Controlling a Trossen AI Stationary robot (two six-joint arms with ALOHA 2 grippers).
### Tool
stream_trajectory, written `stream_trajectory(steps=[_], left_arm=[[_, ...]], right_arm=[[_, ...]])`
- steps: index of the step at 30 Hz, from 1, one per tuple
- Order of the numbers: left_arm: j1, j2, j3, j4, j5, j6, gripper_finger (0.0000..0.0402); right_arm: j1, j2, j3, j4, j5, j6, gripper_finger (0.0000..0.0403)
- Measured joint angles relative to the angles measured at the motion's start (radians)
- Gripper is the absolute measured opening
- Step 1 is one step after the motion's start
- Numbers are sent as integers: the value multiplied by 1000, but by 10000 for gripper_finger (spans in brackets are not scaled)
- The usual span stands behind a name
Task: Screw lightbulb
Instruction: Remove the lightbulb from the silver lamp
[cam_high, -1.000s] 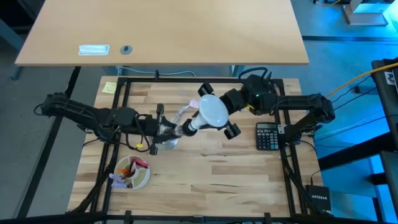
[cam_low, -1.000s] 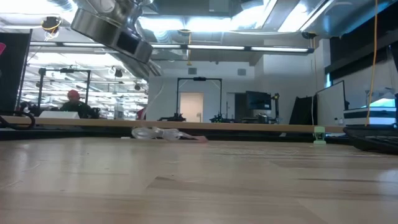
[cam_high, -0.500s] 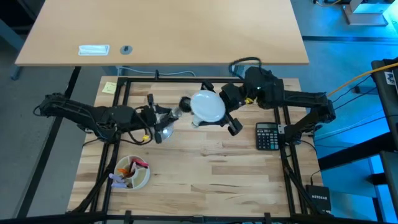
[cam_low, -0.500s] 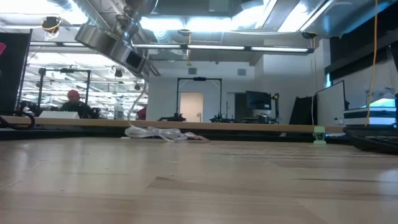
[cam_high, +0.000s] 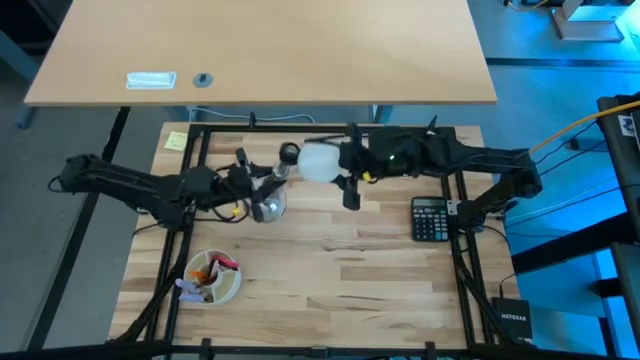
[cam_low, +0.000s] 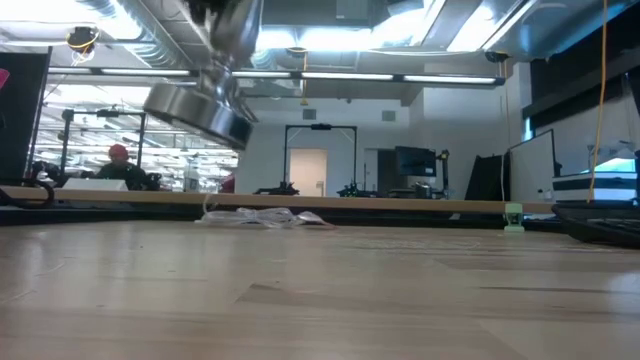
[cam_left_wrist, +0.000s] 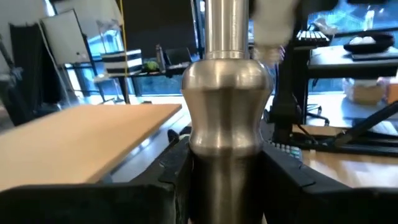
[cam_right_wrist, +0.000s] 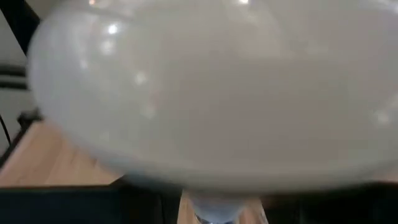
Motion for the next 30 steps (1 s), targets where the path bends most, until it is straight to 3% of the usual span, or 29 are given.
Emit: stream_trajectory(steps=[5,12,22,30], left_arm=[[68,47,-58,122,81,-55,123],[112,144,-159,332,85,-73,123],[158,313,-247,682,129,-65,123],[201,542,-248,908,160,-91,123]], right_arm=[[-1,-2,-104,-1,48,-1,163],[-2,-52,-314,96,179,-22,163],[-2,-229,-662,297,216,79,163],[-2,-242,-785,411,225,115,163]])
